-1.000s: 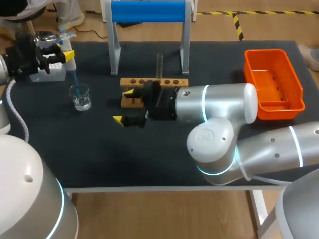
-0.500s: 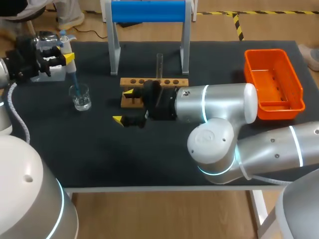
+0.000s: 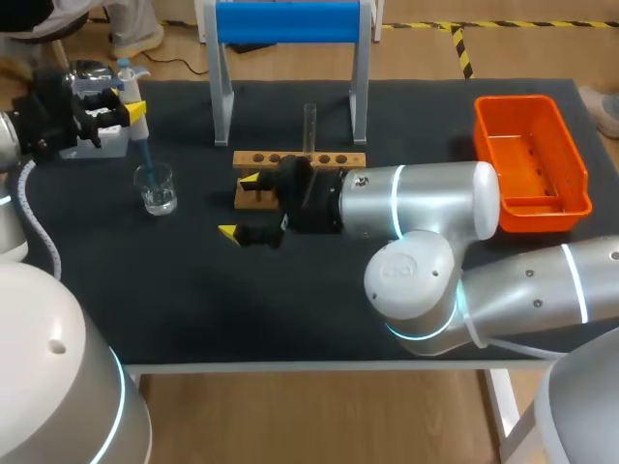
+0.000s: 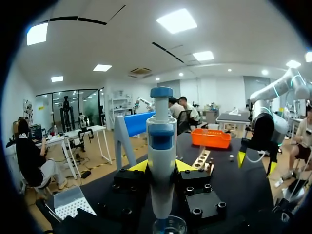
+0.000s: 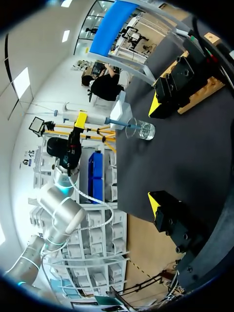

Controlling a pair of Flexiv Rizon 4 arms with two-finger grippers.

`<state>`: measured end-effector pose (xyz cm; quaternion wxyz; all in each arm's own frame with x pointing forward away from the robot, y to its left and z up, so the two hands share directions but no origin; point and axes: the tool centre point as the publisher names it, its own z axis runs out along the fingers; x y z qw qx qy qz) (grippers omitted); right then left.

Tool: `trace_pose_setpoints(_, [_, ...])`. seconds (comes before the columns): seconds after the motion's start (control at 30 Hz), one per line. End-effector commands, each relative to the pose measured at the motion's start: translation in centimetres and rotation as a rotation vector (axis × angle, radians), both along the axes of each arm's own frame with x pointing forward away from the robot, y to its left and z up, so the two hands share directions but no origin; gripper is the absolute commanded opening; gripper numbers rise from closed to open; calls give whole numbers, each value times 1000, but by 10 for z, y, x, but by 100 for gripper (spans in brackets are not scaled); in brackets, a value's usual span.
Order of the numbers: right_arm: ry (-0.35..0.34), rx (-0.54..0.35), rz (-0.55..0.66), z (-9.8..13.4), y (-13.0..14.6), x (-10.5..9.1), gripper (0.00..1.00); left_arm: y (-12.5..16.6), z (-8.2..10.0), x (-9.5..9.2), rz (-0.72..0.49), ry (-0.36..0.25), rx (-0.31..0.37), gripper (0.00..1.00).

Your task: Invert the test tube, pick up the pipette, mount the tip to pipette, aspirate from beaker and dispense into the tube, eject the tip, return the pipette, and cap with the stopper.

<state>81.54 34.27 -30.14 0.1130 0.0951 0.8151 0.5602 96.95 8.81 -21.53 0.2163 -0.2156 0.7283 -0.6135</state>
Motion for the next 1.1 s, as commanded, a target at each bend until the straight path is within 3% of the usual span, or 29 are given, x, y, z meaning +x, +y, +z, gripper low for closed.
trace_pose_setpoints(0.03, [2, -1, 4, 1, -2, 0, 100, 0, 0, -1, 3, -2, 0, 0])
trace_pose_setpoints(0.4, [2, -12, 18, 10, -9, -2, 100, 0, 0, -1, 3, -2, 0, 0])
trace_pose_setpoints(0.83, [10, -72, 138, 90, -49, -9, 100, 0, 0, -1, 3, -2, 0, 0])
trace_pose_setpoints(1.1, [21, -157, 232, 125, -54, 12, 100, 0, 0, -1, 3, -2, 0, 0])
